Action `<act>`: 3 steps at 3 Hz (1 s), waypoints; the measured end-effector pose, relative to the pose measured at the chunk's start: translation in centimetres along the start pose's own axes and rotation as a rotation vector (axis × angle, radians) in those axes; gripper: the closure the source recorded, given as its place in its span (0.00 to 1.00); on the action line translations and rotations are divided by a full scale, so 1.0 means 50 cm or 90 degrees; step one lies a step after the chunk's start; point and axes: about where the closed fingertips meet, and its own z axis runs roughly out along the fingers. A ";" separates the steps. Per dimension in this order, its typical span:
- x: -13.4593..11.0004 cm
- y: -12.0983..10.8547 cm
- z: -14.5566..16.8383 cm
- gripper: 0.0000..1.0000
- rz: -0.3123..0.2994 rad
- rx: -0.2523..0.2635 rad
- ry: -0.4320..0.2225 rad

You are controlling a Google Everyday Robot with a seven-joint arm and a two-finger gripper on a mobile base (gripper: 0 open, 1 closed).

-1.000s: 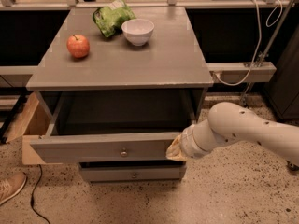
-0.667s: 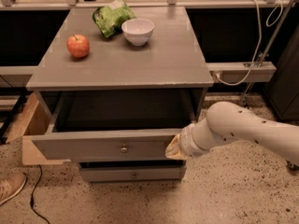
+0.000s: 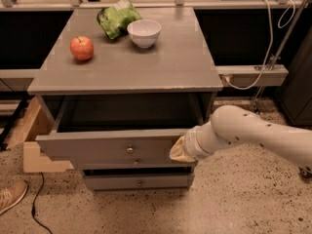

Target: Close top drawer

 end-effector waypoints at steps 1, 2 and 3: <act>-0.007 -0.037 0.010 1.00 0.011 0.037 0.003; -0.009 -0.057 0.014 1.00 0.019 0.062 0.005; -0.014 -0.109 0.021 1.00 0.043 0.117 0.007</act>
Offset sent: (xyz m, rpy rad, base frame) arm 0.1155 0.0124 0.0192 0.0263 -0.2525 -0.3144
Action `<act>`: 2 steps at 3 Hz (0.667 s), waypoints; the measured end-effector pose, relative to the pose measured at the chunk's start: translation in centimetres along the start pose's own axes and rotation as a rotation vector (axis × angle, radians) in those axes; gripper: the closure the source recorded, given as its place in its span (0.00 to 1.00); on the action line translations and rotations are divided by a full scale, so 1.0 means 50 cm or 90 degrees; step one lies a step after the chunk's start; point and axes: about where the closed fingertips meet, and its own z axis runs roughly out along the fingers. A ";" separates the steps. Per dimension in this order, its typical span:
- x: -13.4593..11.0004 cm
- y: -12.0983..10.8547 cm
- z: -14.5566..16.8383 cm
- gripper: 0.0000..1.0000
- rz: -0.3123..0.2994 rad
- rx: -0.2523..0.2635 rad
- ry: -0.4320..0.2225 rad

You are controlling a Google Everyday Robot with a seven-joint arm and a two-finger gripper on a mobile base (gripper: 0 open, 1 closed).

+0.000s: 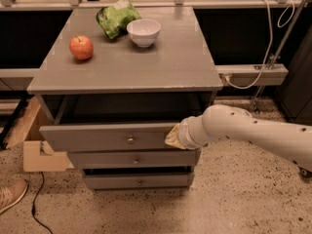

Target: Close top drawer

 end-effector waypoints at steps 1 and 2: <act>0.000 0.000 0.000 1.00 0.000 0.000 0.000; -0.010 -0.050 0.017 1.00 0.012 0.036 -0.002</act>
Offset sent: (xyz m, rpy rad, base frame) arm 0.1142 0.0118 0.0189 0.0396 -0.1610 -0.1856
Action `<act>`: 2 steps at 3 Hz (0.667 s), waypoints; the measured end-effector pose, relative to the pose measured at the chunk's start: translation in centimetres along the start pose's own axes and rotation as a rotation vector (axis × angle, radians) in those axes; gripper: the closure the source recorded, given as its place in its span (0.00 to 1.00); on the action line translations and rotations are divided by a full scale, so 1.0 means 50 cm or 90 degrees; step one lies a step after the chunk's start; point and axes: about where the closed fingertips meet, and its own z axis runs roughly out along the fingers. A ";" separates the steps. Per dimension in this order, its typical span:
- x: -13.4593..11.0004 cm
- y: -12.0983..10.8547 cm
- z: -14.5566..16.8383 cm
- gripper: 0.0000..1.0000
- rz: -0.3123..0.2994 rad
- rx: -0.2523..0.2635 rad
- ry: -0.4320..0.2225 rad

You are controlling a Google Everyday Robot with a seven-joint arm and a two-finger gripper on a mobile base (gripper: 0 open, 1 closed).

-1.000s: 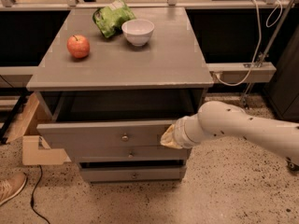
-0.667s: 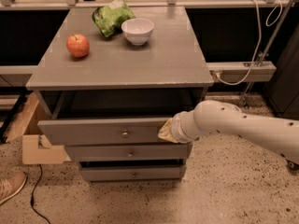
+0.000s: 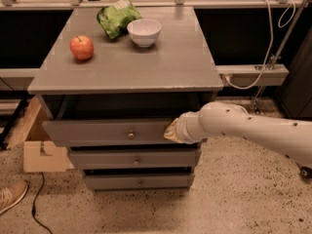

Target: Close top drawer

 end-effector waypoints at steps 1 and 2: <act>0.000 0.000 0.000 1.00 0.000 0.000 0.000; -0.015 -0.050 0.031 1.00 0.001 0.013 -0.009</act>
Offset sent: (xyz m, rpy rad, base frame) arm 0.1138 0.0263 0.0065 0.0474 -0.0771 -0.0341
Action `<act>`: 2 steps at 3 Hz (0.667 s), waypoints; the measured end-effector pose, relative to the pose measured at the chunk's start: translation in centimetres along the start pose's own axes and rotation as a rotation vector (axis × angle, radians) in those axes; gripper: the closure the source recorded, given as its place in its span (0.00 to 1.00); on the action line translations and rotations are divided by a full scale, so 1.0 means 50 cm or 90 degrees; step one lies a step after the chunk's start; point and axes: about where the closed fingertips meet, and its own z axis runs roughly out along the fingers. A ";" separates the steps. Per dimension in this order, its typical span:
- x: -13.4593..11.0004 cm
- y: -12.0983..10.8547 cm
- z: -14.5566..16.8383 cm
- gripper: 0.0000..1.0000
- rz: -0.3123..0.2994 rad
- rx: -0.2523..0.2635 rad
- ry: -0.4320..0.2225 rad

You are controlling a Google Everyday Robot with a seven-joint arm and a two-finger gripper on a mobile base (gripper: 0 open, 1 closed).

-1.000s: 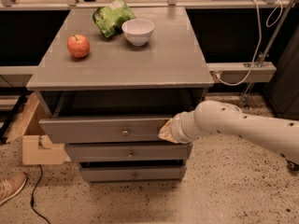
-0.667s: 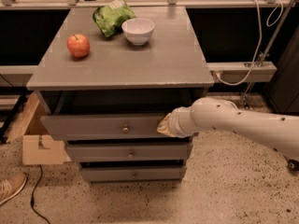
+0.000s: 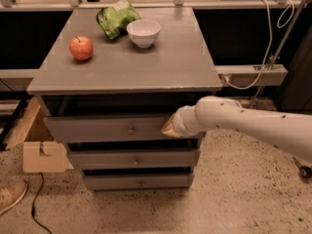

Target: Close top drawer

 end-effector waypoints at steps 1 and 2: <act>0.001 0.002 -0.001 1.00 0.000 0.000 0.000; 0.000 -0.002 0.002 1.00 0.000 0.001 -0.001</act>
Offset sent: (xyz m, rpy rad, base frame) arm 0.0954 0.0219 -0.0027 0.0348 -0.0361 -0.0158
